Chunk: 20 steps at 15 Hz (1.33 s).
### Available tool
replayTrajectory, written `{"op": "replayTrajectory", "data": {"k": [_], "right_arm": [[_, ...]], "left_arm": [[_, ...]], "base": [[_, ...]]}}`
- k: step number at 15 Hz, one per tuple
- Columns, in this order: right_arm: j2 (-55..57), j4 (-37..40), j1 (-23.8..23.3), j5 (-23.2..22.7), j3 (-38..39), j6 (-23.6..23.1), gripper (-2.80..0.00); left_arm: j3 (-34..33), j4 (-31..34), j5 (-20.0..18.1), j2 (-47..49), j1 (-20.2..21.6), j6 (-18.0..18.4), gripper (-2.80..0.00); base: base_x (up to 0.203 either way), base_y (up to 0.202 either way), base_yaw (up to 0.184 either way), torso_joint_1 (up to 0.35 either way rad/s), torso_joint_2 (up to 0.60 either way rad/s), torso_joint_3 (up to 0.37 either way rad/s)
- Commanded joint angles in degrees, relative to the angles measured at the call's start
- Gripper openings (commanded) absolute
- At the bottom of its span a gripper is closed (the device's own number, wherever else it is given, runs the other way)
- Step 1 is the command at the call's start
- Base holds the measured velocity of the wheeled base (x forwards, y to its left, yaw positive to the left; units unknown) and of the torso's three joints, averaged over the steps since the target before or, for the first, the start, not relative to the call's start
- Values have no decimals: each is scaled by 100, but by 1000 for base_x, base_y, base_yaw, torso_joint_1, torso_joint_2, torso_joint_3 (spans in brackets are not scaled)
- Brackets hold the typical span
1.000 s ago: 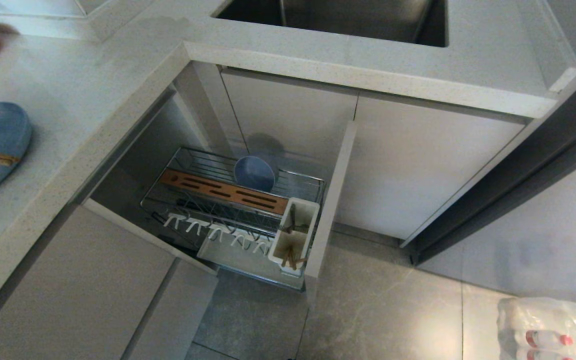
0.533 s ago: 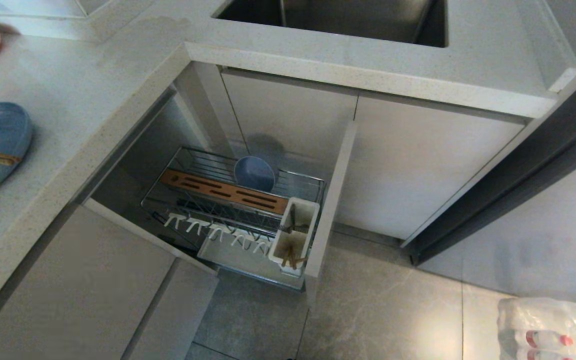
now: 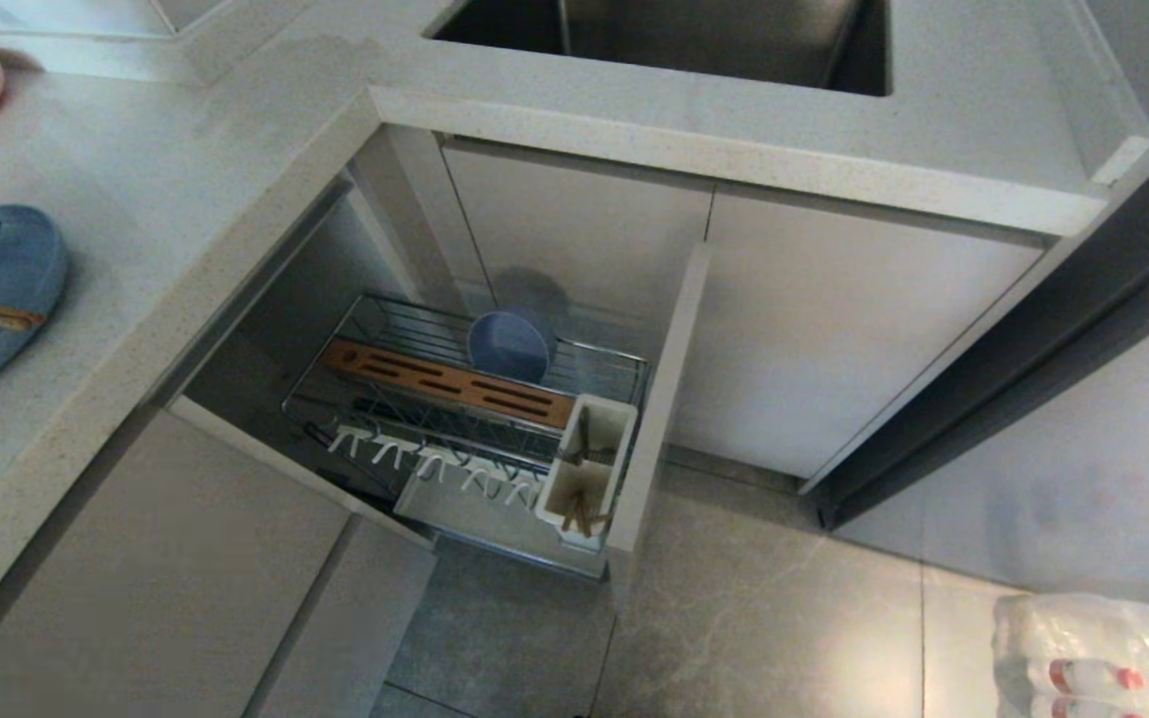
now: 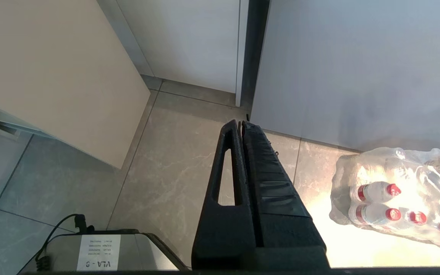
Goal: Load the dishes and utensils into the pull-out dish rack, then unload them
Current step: Pick up the chopsticks and place it in the cupboard
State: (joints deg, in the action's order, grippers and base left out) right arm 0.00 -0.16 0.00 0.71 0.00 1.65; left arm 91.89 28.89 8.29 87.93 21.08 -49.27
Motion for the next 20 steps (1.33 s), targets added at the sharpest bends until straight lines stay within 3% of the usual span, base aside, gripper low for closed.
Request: {"op": "replayTrajectory", "data": {"k": [1, 5, 6, 20], "right_arm": [[9, -2, 0, 0, 0, 2, -280], [9, -2, 0, 0, 0, 2, -280], [9, -2, 0, 0, 0, 2, -280], [9, -2, 0, 0, 0, 2, -280]], "left_arm": [[-5, 38, 6, 58, 24, -31, 0], [-84, 29, 6, 40, 28, -30, 0], [-84, 37, 6, 32, 28, -30, -280], [-197, 29, -126, -31, 116, -30, -280]], "base": [[0, 0, 0, 0, 0, 0], [0, 0, 0, 0, 0, 0], [0, 0, 0, 0, 0, 0], [0, 0, 0, 0, 0, 0]]}}
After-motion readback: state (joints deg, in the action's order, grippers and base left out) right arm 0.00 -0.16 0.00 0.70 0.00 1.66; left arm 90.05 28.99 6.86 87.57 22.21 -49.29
